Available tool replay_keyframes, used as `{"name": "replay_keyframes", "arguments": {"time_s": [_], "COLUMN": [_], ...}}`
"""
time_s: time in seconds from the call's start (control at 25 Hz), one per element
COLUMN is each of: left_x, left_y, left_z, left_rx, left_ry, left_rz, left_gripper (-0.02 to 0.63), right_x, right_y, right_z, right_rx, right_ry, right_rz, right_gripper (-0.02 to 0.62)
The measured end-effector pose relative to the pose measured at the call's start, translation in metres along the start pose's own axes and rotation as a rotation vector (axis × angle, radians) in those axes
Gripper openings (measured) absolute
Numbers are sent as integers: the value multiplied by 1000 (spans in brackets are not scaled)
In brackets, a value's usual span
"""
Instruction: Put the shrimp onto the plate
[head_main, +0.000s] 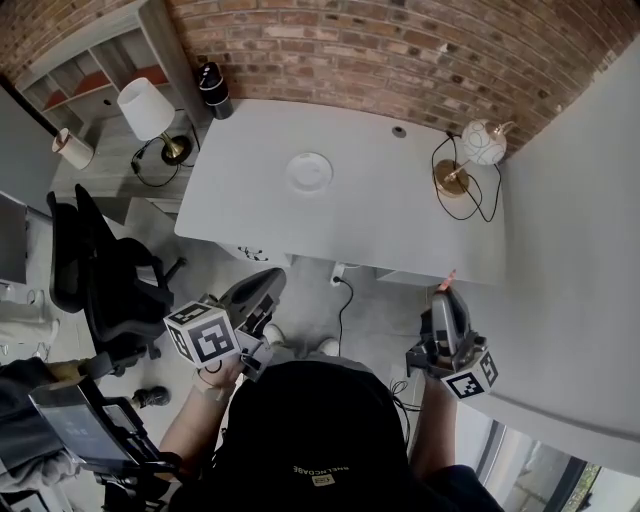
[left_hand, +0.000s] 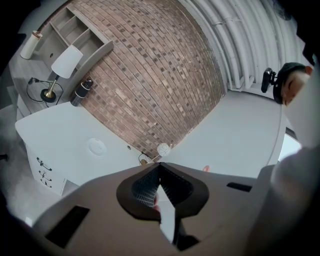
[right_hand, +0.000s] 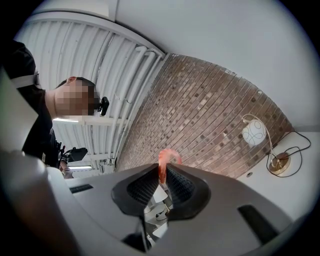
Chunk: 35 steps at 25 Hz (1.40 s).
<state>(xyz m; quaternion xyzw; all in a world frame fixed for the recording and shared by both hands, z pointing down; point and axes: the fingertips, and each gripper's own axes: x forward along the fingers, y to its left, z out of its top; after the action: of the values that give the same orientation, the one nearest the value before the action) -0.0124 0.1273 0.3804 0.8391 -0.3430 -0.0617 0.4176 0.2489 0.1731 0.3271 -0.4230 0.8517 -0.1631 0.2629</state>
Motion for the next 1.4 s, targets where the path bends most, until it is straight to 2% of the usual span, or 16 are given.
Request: {"name": "replay_keyframes", "arguments": {"time_s": [0.12,0.28,0.44,0.88,1.12,1.4], "left_x": [2,15,14,28,43,69], "left_y": [-6,-33,-37,-34,-14,22], "left_z": [-5,-31,-40,-40,-18,27], "left_rx": [3,21,11,12,2,-13], "left_ry": [-3,-17,-35,-23,0,34], "left_rz": [9,48,76,58,38,20], "left_gripper": [3,3,3,3,3,3], "right_x": [-6,-33,-40,-42,-22,31], "right_y": [-3,-25,-33,-40,-49,-67], "right_z": [3,14,12,13,9,4], "right_rx": [-2,23,41,28,18,20], "right_ry": [8,22,28,23,18,12], "right_rz": [6,41,55,43,6,-29], "right_gripper": [45,45,45,46,45,46]}}
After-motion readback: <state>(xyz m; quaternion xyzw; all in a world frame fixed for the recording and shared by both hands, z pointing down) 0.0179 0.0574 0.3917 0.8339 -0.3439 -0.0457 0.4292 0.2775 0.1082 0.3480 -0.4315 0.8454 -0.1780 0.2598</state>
